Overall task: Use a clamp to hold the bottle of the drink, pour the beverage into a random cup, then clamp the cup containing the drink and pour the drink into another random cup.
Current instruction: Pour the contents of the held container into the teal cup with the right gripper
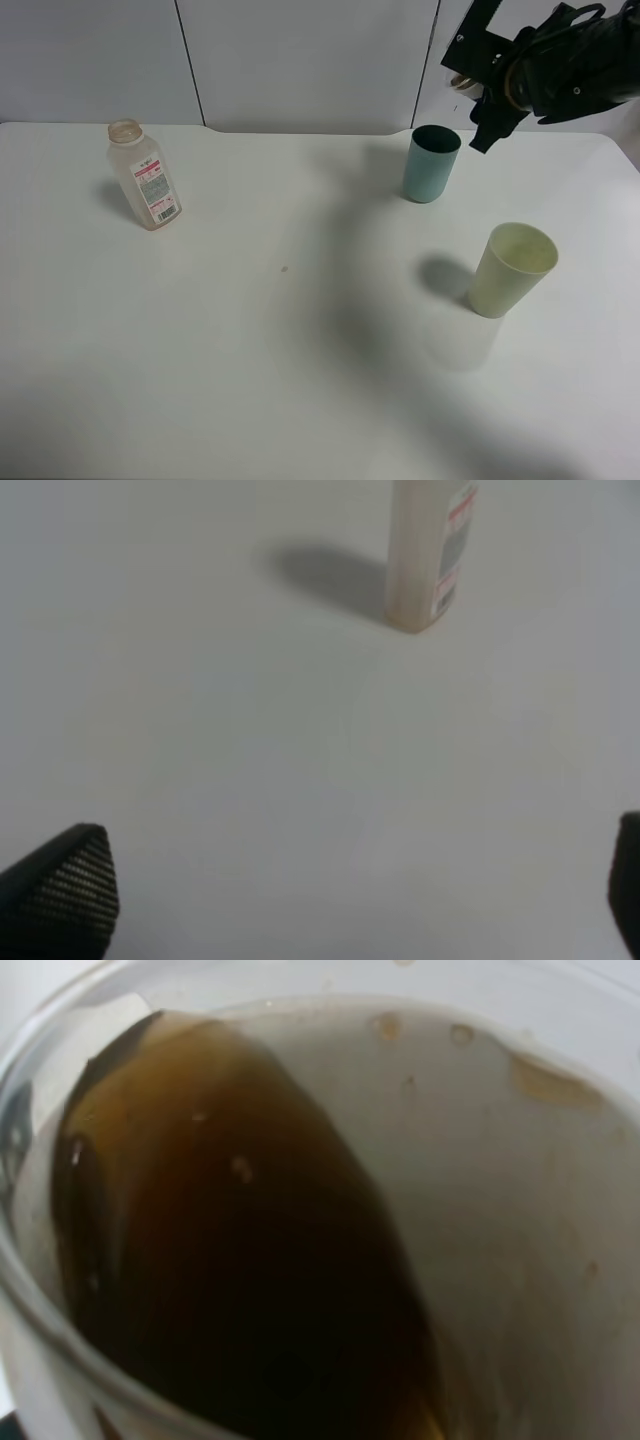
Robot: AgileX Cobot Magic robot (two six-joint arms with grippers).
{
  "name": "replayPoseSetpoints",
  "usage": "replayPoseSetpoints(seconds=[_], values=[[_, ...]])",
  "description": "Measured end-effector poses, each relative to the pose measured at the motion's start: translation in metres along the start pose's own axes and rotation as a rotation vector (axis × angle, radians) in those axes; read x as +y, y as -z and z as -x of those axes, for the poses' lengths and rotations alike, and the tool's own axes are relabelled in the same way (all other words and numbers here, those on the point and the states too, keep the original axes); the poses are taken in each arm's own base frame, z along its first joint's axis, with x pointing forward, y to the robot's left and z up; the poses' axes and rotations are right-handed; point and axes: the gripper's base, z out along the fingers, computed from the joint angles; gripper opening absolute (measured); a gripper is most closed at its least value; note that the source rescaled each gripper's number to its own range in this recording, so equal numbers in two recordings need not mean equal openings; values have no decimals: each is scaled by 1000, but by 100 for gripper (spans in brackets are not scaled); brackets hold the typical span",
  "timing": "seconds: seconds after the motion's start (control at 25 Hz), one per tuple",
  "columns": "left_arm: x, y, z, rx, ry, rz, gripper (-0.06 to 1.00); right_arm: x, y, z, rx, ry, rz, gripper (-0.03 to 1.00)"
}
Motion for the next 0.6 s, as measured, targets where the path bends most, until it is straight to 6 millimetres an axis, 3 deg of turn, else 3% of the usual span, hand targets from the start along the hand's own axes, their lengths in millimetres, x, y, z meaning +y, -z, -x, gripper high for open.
replayPoseSetpoints(seconds=[0.6], values=[[0, 0, 0, 0, 0, 0, 100, -1, 0, -1, 17, 149, -15, 3]])
